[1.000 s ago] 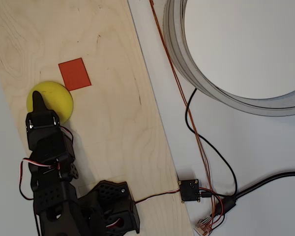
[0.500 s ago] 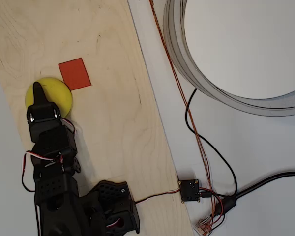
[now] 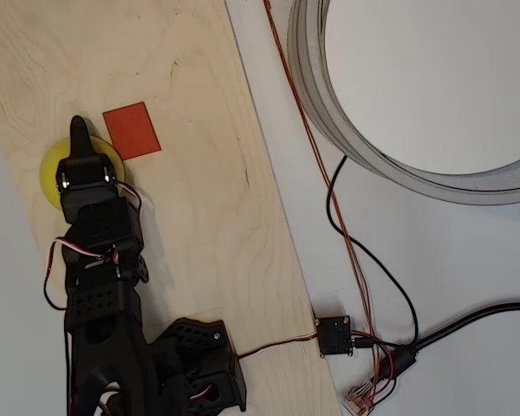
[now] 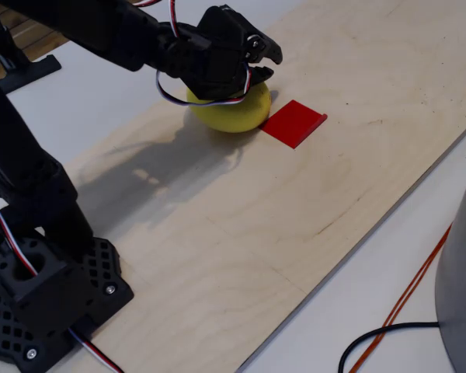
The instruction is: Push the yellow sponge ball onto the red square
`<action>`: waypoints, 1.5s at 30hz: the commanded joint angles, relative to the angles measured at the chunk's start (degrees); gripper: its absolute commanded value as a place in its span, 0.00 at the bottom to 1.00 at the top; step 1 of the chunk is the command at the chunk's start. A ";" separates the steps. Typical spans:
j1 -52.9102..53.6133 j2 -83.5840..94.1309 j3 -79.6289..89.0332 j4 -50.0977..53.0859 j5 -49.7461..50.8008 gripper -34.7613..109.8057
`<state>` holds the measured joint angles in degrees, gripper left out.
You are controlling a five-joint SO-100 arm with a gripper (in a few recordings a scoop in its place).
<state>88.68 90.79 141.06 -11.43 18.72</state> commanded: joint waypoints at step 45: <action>-6.94 46.41 27.33 18.90 21.80 0.27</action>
<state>81.56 136.58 168.22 7.73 38.58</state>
